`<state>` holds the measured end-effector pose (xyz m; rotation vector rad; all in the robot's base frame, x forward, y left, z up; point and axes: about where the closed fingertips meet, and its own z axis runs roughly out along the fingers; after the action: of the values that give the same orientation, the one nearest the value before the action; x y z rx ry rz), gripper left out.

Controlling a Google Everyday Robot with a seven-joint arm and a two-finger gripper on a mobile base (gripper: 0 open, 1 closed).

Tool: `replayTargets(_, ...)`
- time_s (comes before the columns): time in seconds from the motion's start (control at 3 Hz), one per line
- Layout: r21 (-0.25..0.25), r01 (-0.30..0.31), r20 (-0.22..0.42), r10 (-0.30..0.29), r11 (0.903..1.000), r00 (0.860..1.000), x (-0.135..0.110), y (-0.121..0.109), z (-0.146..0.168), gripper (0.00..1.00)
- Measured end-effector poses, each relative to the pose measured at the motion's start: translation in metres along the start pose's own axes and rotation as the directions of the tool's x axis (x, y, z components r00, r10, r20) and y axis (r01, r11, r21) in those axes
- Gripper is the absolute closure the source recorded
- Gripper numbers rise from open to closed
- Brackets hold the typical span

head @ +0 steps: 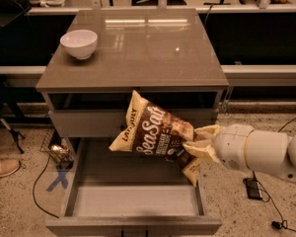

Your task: Pick brown chip bag from middle drawer and place on counter

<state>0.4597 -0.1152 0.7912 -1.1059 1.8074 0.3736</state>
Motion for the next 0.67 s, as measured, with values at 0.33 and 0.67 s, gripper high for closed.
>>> replayTargets(0.33, 0.058, -0.029, 0.098, 0.024, 0.9979, 0.995, -0.017, -0.036, -0.010, 1.00)
replayTargets(0.67, 0.153, -0.046, 0.189, 0.016, 0.9871, 0.982, -0.056, -0.097, -0.026, 1.00)
